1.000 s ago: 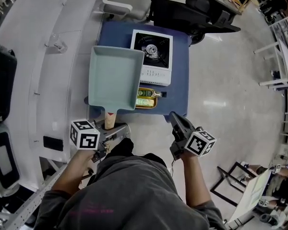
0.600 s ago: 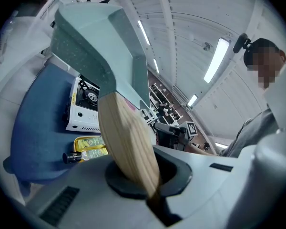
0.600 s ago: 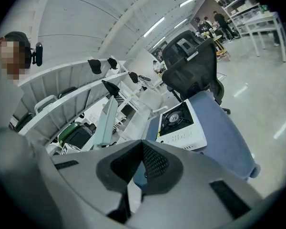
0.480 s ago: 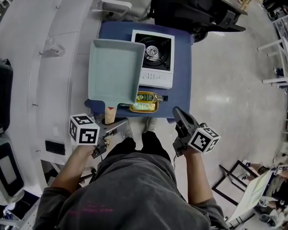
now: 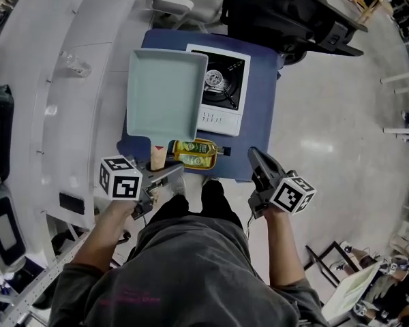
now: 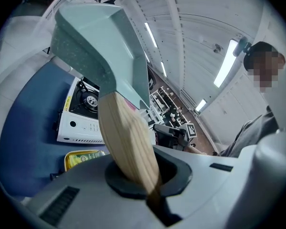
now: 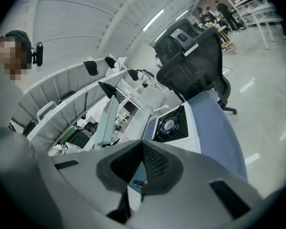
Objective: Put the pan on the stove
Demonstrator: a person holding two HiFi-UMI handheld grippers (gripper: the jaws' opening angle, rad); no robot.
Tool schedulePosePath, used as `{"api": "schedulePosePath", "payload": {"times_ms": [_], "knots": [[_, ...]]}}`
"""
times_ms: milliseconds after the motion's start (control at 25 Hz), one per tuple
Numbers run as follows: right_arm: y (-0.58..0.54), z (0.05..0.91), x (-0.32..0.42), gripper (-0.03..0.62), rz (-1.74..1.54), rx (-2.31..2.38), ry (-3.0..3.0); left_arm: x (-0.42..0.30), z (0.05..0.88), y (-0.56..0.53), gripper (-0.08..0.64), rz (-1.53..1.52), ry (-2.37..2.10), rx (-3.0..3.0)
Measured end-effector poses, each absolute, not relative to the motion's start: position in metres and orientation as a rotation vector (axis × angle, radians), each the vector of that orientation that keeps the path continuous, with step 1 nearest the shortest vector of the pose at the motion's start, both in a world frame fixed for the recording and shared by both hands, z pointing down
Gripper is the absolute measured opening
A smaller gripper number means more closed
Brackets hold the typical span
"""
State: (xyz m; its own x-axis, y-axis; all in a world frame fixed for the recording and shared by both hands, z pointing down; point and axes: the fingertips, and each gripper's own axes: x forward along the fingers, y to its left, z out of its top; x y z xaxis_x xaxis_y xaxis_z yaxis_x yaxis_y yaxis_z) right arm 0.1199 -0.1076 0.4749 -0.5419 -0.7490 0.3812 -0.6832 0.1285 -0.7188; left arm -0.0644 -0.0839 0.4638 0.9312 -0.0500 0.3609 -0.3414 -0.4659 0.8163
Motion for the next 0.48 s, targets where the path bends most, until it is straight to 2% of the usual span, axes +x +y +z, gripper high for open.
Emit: {"api": "schedulePosePath", "payload": {"times_ms": [480], "knots": [[-0.160,0.502,0.192,0.003,-1.470,-1.407,2.324,0.008,0.494,-0.140,0.000,0.351,-0.290,1.978]]}}
